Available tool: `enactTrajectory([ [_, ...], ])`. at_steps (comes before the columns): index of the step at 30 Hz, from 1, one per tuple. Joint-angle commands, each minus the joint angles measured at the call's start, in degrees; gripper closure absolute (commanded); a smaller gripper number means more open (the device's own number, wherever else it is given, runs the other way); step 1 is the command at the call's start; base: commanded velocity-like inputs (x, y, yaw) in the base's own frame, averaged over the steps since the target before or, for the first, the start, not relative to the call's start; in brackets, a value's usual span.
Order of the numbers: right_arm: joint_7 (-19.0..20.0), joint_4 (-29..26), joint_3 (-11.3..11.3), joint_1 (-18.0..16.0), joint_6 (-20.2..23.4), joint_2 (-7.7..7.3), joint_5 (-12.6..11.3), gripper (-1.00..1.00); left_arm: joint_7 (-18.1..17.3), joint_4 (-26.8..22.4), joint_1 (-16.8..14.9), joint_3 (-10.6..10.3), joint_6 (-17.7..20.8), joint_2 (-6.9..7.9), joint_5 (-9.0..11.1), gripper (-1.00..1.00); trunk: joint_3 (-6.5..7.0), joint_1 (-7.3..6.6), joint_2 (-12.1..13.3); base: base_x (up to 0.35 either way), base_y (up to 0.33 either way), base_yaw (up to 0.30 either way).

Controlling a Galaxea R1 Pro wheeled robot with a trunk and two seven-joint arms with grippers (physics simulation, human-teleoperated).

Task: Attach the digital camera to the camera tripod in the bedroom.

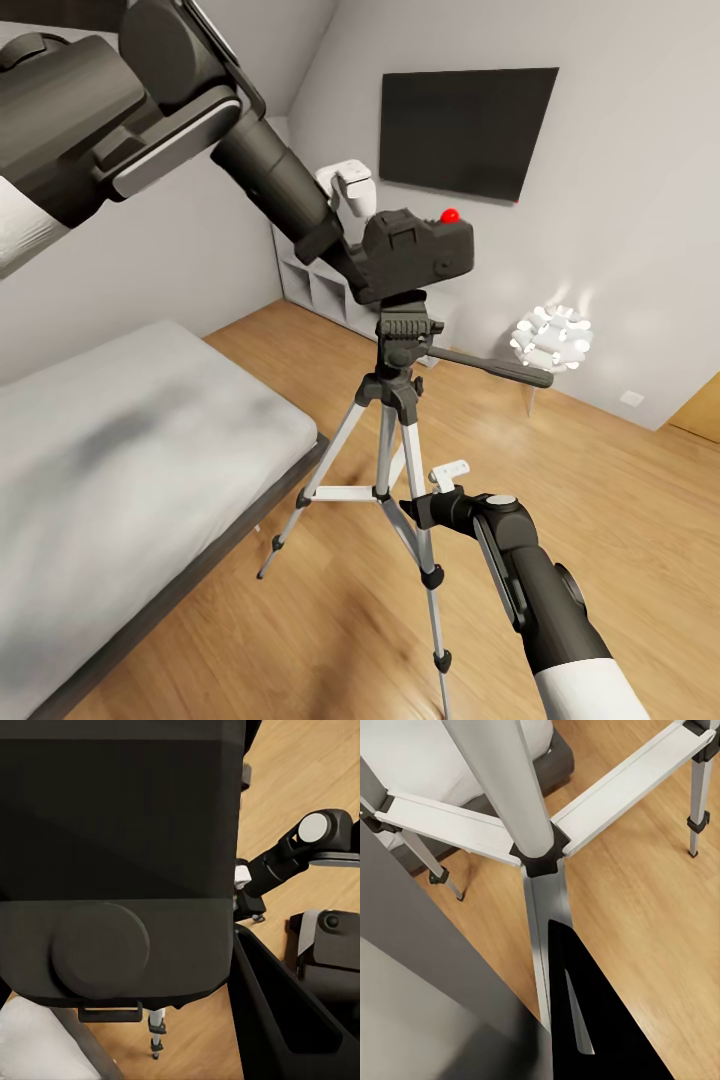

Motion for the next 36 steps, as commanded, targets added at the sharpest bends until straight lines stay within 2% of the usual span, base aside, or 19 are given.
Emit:
enactTrajectory([
  [1,0.5,-0.1,0.0,-0.1,0.2,0.04,0.2,1.0,-0.1,0.0,-0.1,-0.2,0.1,0.0,-0.3,1.0,-0.1,0.03,-0.1,0.0,0.0,0.0],
  [6,0.5,0.0,0.0,-0.1,0.2,0.09,0.2,1.0,-0.3,-0.3,-0.1,-0.2,0.2,-0.07,-3.3,1.0,-0.1,0.03,-0.1,0.0,0.0,0.0],
  [11,0.5,0.0,0.0,-0.1,0.2,0.11,0.2,1.0,-0.6,-0.5,-0.1,-0.2,0.2,-0.05,-4.9,1.0,-0.1,0.03,-0.1,0.0,0.0,0.0],
  [20,0.5,0.0,0.0,-0.1,0.2,0.11,0.2,1.0,-0.8,-0.6,-0.1,-0.2,0.2,0.05,-5.5,1.0,-0.1,0.03,-0.1,0.0,0.0,0.0],
  [36,0.5,0.0,0.0,-0.1,0.3,0.12,0.2,1.0,-1.1,-0.7,-0.1,-0.1,0.3,-0.06,-5.0,1.0,-0.1,0.03,-0.1,0.0,0.0,0.0],
])
